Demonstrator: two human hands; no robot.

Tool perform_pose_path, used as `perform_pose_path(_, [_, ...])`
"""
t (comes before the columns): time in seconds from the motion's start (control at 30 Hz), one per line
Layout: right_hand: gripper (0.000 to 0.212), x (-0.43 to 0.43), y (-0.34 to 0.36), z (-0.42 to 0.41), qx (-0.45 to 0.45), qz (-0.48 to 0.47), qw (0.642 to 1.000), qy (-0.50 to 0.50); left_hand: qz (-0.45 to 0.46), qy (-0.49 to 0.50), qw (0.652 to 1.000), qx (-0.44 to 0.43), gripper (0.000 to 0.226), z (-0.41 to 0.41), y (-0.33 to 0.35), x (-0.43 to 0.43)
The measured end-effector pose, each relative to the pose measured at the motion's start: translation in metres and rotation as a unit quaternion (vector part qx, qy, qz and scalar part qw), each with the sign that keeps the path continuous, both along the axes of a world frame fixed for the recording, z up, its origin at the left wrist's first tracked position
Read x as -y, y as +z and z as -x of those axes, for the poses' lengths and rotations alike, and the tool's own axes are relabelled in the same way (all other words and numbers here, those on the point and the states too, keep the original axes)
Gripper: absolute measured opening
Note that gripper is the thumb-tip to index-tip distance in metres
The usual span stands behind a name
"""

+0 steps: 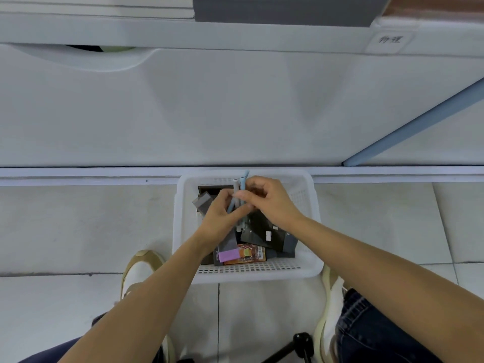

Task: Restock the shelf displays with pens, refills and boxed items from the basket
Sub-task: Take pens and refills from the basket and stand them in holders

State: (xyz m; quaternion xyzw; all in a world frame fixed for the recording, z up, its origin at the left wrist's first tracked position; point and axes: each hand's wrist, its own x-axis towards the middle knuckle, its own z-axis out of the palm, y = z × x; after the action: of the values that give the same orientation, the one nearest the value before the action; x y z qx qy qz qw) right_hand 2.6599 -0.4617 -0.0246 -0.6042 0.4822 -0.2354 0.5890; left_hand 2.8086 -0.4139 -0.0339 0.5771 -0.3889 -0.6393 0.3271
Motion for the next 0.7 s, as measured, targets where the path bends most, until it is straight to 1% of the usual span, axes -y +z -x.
perform_pose_path(0.1, [0.022,-0.005,-0.004,0.003,0.016,-0.009,1.000,-0.010,-0.009,-0.028,0.999,-0.011,0.027,0.001,-0.003,-0.004])
perform_pose_path(0.17, [0.021,-0.008,-0.010,0.004,0.005,0.021,0.999,-0.049,-0.013,-0.040,0.999,0.012,0.022,-0.002,-0.004,-0.005])
perform_pose_path(0.23, [0.018,-0.008,-0.017,0.006,-0.033,0.068,0.991,-0.107,-0.020,-0.019,0.999,0.035,0.021,-0.006,-0.006,-0.006])
perform_pose_path(0.3, [0.017,-0.004,-0.027,0.010,-0.102,0.098,0.982,-0.125,-0.036,0.020,0.998,0.044,0.023,-0.012,-0.008,-0.007])
perform_pose_path(0.4, [0.030,-0.003,-0.043,0.017,-0.254,0.109,0.960,-0.047,-0.058,0.075,0.995,0.025,0.020,-0.020,-0.009,-0.006])
perform_pose_path(0.43, [0.034,-0.004,-0.047,0.016,-0.283,0.117,0.952,-0.026,-0.059,0.082,0.995,0.023,0.019,-0.021,-0.009,-0.006])
perform_pose_path(0.53, [0.039,-0.011,-0.057,0.009,-0.323,0.144,0.935,-0.013,-0.060,0.084,0.994,0.036,0.021,-0.019,-0.011,-0.005])
perform_pose_path(0.6, [0.030,-0.010,-0.061,0.008,-0.348,0.178,0.920,-0.005,-0.058,0.078,0.994,0.052,0.021,-0.018,-0.012,-0.004])
perform_pose_path(0.67, [0.020,-0.008,-0.063,0.008,-0.362,0.207,0.908,0.026,-0.054,0.077,0.993,0.065,0.021,-0.018,-0.012,-0.004])
perform_pose_path(0.7, [0.018,-0.006,-0.065,0.008,-0.359,0.210,0.908,0.050,-0.052,0.079,0.993,0.068,0.021,-0.019,-0.012,-0.004])
